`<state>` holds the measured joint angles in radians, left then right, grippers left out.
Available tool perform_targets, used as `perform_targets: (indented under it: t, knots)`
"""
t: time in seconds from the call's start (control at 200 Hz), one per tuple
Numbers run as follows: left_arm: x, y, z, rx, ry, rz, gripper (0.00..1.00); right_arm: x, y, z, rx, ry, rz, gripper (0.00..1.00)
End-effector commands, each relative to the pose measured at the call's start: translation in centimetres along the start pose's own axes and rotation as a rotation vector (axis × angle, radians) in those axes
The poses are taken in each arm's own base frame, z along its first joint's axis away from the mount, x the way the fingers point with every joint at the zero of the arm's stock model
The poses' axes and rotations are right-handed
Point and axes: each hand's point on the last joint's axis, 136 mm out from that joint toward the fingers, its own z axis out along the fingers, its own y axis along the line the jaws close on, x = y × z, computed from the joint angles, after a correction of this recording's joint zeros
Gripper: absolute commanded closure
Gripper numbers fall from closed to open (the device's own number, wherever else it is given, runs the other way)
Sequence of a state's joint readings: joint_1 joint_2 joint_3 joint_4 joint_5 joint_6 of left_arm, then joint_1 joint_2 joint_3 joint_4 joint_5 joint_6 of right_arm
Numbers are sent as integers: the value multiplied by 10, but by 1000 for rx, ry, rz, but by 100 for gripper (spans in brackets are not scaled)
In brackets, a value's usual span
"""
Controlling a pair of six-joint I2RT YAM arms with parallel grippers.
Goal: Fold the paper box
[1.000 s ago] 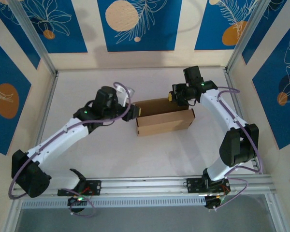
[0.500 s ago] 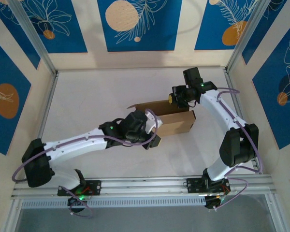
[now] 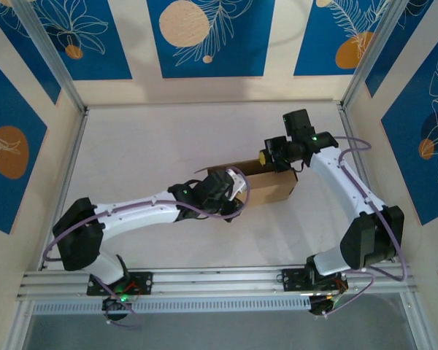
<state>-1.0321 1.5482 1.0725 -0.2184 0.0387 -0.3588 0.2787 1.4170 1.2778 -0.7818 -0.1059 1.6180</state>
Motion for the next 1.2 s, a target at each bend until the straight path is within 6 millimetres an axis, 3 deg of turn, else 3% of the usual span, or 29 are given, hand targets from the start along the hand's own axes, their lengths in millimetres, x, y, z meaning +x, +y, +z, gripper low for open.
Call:
perform_targets:
  t: [0.0, 0.35, 0.62, 0.755, 0.9, 0.99, 1.06, 1.191]
  knots:
    - [-27, 15, -2, -64, -88, 6, 86, 7, -25, -7, 55, 26, -32, 98]
    - [-35, 42, 4, -162, -115, -7, 88, 12, -54, -16, 110, 38, -94, 98]
    - [-45, 45, -13, -191, -141, 32, 84, 11, -80, -6, 133, 32, -99, 98]
    - [-60, 25, -37, -123, -143, 83, 72, 9, -80, -5, 114, 9, -94, 98]
    - [-84, 11, -87, -114, -160, 219, 57, 8, -76, -5, 122, -2, -96, 97]
    - [-94, 19, -117, -169, -151, 300, 51, 7, -75, -4, 120, -2, -93, 97]
    - [-91, 34, -129, -221, -119, 366, 45, 7, -74, -4, 116, -1, -89, 97]
    - [-68, 47, -121, -219, -7, 483, 27, 9, -73, -3, 113, 5, -92, 97]
